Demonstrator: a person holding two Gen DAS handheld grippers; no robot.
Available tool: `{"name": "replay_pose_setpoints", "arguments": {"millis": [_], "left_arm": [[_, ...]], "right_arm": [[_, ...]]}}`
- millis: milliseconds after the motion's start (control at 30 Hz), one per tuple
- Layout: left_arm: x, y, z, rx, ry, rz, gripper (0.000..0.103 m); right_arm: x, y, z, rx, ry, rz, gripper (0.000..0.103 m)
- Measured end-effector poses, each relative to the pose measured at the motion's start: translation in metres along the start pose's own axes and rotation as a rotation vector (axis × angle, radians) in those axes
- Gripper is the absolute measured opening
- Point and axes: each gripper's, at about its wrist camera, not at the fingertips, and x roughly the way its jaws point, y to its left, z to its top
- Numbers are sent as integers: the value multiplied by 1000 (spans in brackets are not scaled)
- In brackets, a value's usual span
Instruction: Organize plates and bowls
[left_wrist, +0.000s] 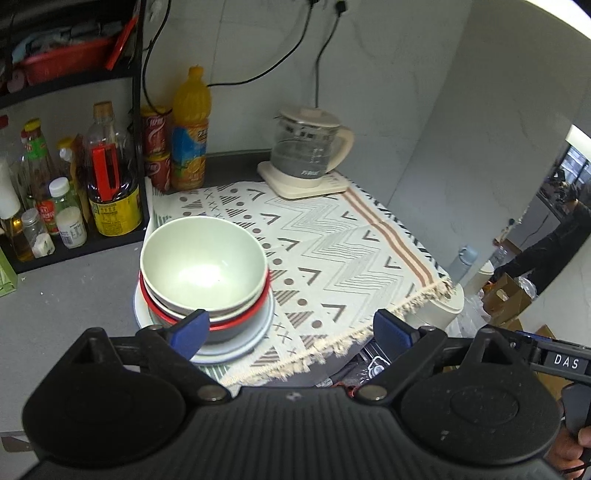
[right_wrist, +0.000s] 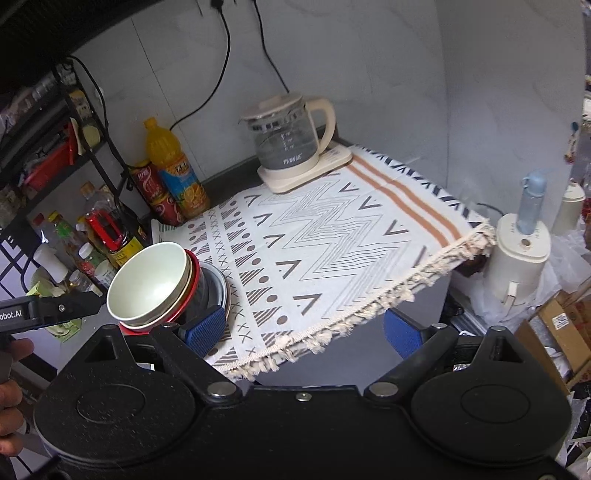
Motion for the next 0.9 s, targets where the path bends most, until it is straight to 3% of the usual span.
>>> {"name": "replay_pose_setpoints", "arguments": {"millis": [467,900], "left_arm": [[-51,-32,-50,77,-71,-10,102],[-74,-23,-74,47,-77,-4,102]], "right_arm": [[-72,-12,-50,15,-77,-23,97],[-92,-14,-78,14,-102,-6,102]]}}
